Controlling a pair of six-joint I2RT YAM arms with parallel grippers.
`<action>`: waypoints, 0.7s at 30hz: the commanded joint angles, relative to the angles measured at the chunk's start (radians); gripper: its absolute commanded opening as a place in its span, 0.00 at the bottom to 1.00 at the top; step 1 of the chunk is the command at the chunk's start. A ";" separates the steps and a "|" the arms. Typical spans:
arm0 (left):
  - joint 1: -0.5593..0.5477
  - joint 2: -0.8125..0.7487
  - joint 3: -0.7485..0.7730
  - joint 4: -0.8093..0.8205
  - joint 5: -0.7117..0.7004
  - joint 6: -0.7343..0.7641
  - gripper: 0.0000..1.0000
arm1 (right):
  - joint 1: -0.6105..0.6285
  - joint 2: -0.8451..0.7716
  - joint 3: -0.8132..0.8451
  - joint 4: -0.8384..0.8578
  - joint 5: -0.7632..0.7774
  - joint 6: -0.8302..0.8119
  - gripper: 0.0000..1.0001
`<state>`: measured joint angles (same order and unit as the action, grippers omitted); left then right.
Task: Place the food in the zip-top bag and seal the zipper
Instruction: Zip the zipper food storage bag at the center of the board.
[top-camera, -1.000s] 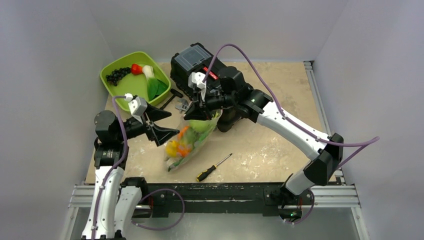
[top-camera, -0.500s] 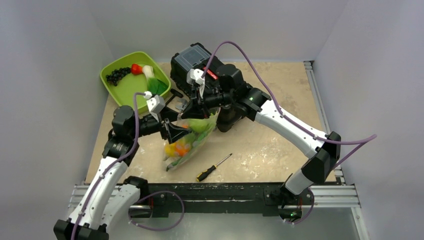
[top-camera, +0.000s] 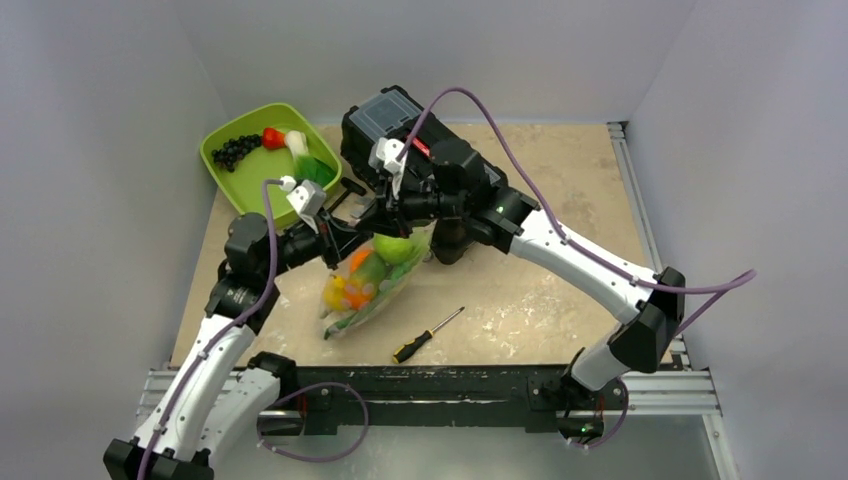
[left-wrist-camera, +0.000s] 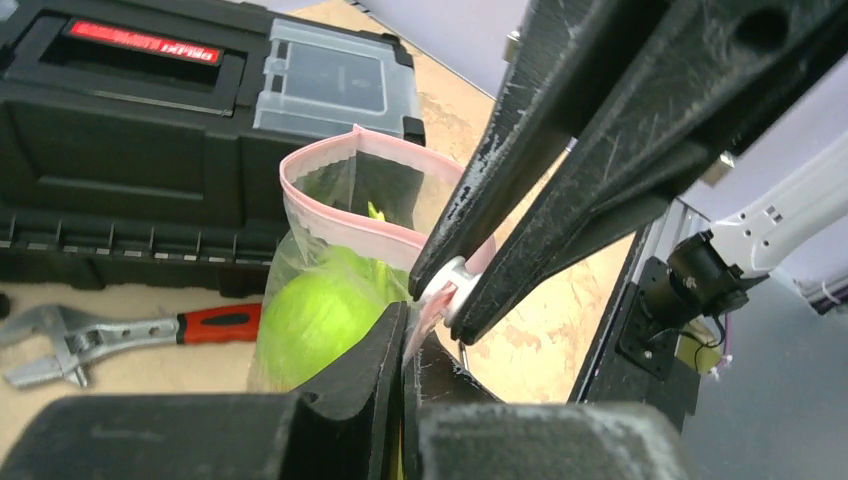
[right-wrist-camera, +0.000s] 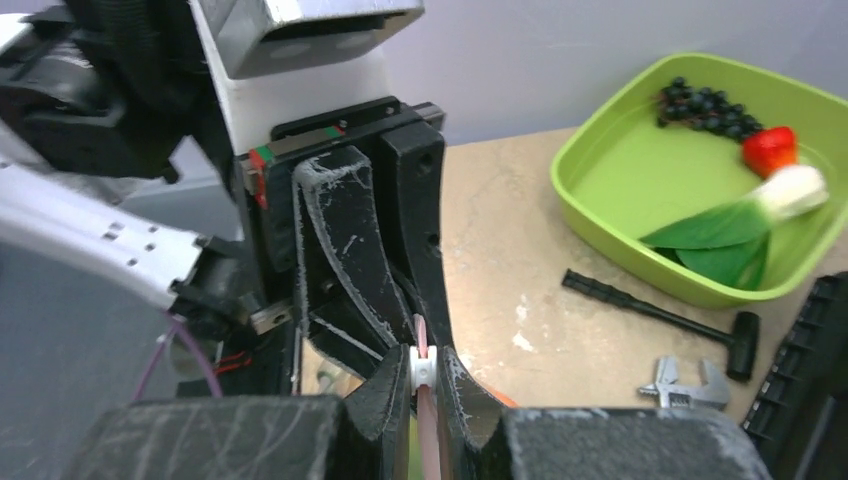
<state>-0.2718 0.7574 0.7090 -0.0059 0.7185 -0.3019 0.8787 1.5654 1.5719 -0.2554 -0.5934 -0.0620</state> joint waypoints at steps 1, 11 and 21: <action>0.023 -0.079 0.061 -0.098 -0.112 -0.048 0.00 | 0.032 -0.096 -0.074 0.062 0.301 0.038 0.00; 0.259 -0.152 0.011 0.000 0.187 -0.214 0.00 | 0.023 -0.193 -0.165 0.063 0.220 0.052 0.00; 0.232 -0.172 0.030 0.053 0.326 -0.217 0.04 | 0.030 -0.124 -0.093 0.101 0.072 0.147 0.00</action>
<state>-0.0330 0.5892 0.6952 0.0006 0.9768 -0.5320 0.9157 1.4334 1.4345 -0.1856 -0.4671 0.0433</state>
